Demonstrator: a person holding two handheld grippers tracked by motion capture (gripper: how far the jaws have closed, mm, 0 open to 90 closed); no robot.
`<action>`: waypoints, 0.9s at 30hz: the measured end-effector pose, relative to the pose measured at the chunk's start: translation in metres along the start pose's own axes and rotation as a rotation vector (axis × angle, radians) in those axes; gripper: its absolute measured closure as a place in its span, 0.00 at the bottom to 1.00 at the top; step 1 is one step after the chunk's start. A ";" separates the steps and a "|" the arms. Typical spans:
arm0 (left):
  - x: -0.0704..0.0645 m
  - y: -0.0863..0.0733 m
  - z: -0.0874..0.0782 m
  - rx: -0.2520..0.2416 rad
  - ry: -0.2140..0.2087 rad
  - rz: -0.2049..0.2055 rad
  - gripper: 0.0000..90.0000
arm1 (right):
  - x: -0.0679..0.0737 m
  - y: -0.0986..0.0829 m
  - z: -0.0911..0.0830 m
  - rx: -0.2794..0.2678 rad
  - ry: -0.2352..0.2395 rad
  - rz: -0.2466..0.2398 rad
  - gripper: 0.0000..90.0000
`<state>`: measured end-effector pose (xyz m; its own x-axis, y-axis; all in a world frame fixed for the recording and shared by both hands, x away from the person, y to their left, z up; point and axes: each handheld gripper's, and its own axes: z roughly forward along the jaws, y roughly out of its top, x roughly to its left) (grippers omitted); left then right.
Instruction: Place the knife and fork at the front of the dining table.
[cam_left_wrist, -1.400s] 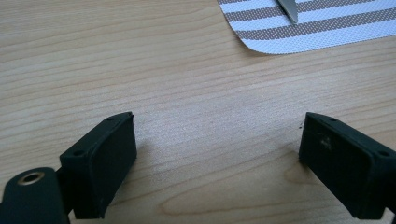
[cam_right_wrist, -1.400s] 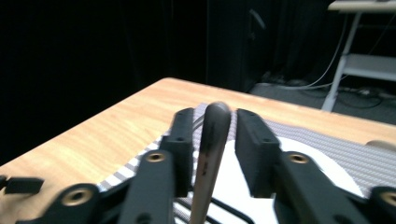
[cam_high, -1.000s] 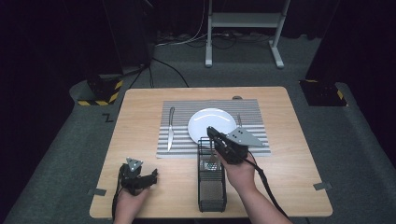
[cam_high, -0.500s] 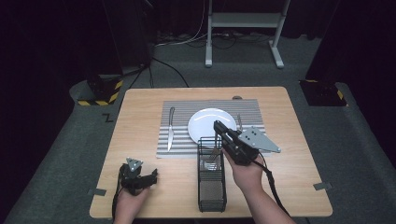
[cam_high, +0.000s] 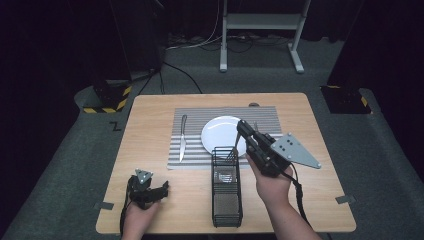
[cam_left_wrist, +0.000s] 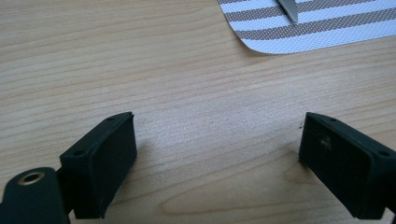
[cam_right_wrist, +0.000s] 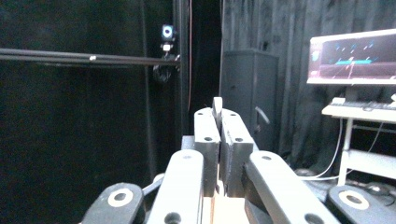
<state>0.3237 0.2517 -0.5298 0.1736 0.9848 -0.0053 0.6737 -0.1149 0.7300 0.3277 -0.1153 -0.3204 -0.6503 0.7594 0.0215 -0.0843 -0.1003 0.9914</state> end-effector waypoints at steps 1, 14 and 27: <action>0.000 0.000 0.000 0.000 0.001 0.000 0.12 | -0.004 0.007 -0.006 -0.023 -0.019 -0.003 0.97; 0.000 0.000 0.000 0.000 0.000 -0.001 0.12 | -0.061 0.006 -0.028 0.005 -0.205 -0.035 0.97; 0.000 0.000 0.000 0.000 0.000 0.000 0.12 | -0.108 -0.041 -0.038 0.133 -0.319 -0.020 0.97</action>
<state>0.3237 0.2516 -0.5298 0.1733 0.9849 -0.0054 0.6735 -0.1145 0.7302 0.3727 -0.2171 -0.3685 -0.3789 0.9252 0.0208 0.0186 -0.0149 0.9997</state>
